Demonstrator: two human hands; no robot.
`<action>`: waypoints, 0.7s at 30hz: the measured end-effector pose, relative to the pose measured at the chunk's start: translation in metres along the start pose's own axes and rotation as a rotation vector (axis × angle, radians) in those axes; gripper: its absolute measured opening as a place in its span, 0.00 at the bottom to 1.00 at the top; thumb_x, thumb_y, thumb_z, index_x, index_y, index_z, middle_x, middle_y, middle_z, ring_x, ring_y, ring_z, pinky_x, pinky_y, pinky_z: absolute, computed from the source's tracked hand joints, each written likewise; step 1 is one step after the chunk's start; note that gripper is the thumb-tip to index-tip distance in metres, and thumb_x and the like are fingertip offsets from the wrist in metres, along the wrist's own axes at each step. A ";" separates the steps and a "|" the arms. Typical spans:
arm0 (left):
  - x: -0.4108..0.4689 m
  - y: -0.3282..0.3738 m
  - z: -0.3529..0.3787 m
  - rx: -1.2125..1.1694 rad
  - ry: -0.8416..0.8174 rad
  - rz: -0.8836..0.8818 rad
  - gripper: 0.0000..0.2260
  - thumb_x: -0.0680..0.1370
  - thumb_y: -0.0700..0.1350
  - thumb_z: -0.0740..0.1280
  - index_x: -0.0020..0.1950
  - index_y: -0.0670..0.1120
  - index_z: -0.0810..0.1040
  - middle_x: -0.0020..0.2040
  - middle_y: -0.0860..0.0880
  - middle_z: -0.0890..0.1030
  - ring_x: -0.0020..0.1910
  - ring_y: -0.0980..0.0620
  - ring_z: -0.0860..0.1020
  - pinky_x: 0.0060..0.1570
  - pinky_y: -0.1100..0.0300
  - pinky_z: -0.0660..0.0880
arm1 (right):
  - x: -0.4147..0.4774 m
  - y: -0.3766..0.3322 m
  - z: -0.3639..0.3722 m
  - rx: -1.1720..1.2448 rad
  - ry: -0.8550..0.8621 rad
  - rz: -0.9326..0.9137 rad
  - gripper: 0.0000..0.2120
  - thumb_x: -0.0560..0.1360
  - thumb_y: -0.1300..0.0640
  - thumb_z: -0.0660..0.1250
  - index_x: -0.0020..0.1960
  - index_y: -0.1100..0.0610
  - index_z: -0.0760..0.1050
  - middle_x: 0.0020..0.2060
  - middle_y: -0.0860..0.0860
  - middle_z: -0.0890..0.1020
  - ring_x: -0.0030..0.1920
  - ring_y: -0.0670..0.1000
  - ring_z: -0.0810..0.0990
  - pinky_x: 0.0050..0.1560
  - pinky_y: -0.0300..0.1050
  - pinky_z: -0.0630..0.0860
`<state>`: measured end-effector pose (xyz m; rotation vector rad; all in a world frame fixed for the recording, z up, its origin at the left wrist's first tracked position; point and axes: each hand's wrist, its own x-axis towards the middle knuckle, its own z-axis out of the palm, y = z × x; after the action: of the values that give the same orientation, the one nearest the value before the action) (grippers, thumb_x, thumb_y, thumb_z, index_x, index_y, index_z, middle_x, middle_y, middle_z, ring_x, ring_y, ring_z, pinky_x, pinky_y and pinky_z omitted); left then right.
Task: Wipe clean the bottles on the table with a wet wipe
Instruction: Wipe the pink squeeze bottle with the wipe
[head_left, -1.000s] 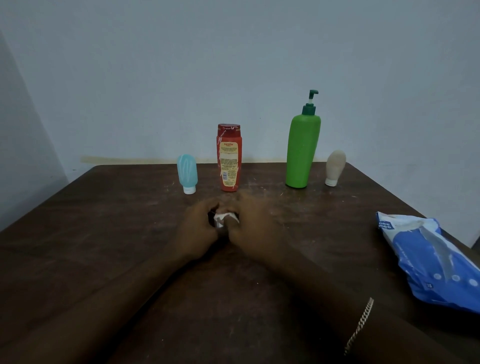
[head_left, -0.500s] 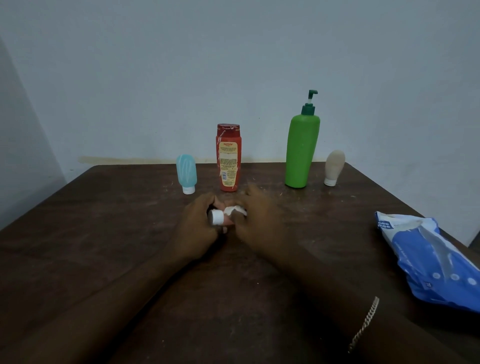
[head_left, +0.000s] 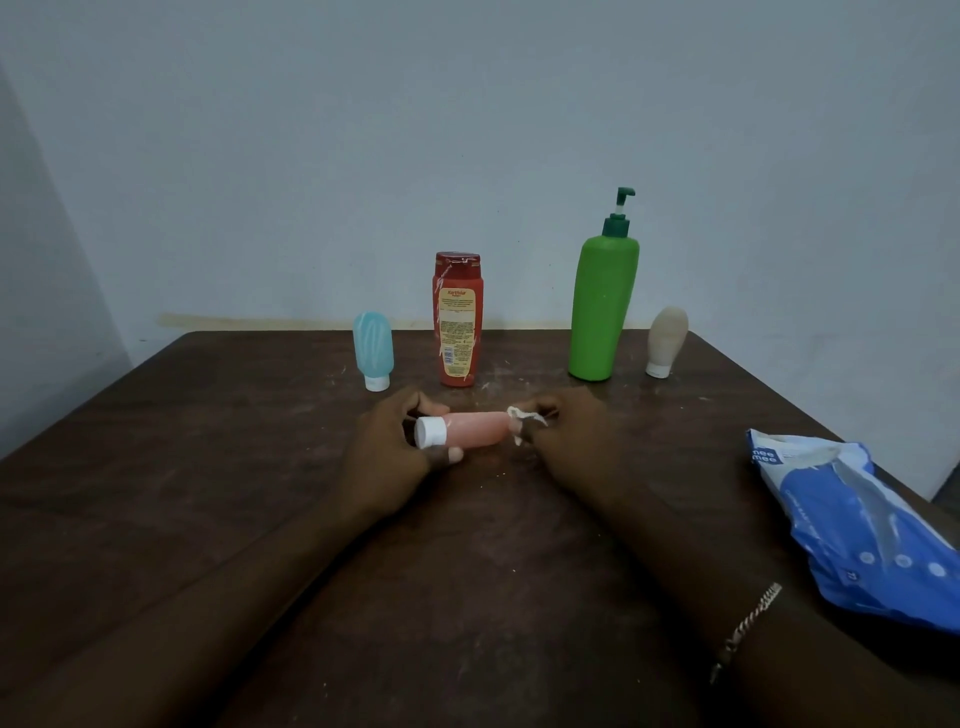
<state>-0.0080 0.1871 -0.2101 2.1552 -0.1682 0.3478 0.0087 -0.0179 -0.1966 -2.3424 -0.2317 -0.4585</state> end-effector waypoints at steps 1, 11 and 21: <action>0.000 0.001 0.000 0.003 0.004 -0.002 0.16 0.68 0.44 0.80 0.50 0.52 0.77 0.52 0.59 0.78 0.50 0.58 0.77 0.44 0.62 0.74 | -0.001 -0.003 0.002 0.011 0.019 -0.006 0.09 0.73 0.54 0.72 0.52 0.51 0.85 0.43 0.46 0.86 0.40 0.43 0.80 0.40 0.39 0.74; -0.006 0.002 0.004 -0.018 0.031 0.109 0.12 0.71 0.41 0.77 0.45 0.52 0.76 0.45 0.55 0.82 0.45 0.61 0.79 0.46 0.59 0.79 | -0.019 -0.057 0.015 -0.088 -0.128 -0.274 0.16 0.76 0.58 0.69 0.63 0.53 0.78 0.55 0.49 0.75 0.51 0.44 0.70 0.51 0.37 0.66; 0.000 0.003 -0.001 -0.069 0.001 -0.017 0.16 0.68 0.43 0.80 0.51 0.51 0.78 0.52 0.56 0.81 0.52 0.55 0.78 0.49 0.56 0.79 | 0.006 0.002 -0.003 -0.010 -0.024 -0.061 0.08 0.75 0.55 0.71 0.53 0.52 0.84 0.45 0.45 0.85 0.40 0.41 0.79 0.40 0.34 0.74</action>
<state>-0.0087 0.1861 -0.2071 2.0870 -0.1593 0.3293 0.0141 -0.0212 -0.1937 -2.3572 -0.3141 -0.4625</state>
